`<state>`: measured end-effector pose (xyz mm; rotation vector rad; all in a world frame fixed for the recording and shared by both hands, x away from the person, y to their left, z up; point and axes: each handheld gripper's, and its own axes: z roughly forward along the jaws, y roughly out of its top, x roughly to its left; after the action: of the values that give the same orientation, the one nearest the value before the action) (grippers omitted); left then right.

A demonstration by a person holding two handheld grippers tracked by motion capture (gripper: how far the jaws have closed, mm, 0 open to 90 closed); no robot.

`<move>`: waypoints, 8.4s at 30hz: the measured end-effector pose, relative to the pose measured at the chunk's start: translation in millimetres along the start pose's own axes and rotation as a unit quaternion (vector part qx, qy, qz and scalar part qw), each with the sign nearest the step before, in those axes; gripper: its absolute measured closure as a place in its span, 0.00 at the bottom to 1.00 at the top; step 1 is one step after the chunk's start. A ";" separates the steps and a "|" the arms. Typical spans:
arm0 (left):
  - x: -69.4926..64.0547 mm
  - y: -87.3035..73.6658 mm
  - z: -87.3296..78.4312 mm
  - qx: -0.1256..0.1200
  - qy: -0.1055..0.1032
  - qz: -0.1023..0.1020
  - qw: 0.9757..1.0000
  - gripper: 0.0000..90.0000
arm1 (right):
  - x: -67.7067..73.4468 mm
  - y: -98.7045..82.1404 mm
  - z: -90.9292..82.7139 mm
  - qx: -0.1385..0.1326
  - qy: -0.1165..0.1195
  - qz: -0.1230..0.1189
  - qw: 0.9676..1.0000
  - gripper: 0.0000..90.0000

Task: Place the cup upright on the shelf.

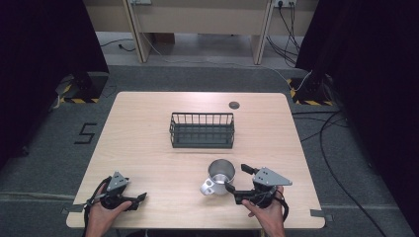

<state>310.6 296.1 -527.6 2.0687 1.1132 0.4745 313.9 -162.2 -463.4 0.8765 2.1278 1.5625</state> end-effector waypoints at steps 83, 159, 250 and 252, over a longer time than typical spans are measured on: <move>-0.4 -0.3 -0.7 0.001 -0.001 0.002 1.000 0.08 | 21.4 -14.8 29.1 -0.052 -0.062 -0.050 0.995 0.09; -0.3 -0.2 -0.7 0.002 -0.001 0.002 1.000 0.08 | -12.3 33.4 55.3 -0.099 -0.014 -0.020 0.995 0.07; -0.5 -0.2 -0.8 0.002 -0.002 0.002 1.000 0.08 | -80.2 137.5 164.2 -0.072 -0.109 0.003 0.991 0.07; -0.5 -0.2 -0.8 0.002 -0.002 0.002 1.000 0.08 | -80.7 136.0 165.7 -0.073 -0.112 0.006 0.991 0.07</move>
<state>309.7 296.2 -527.2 2.0748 1.1084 0.4706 511.9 -69.6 -394.9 0.9666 1.8316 1.5248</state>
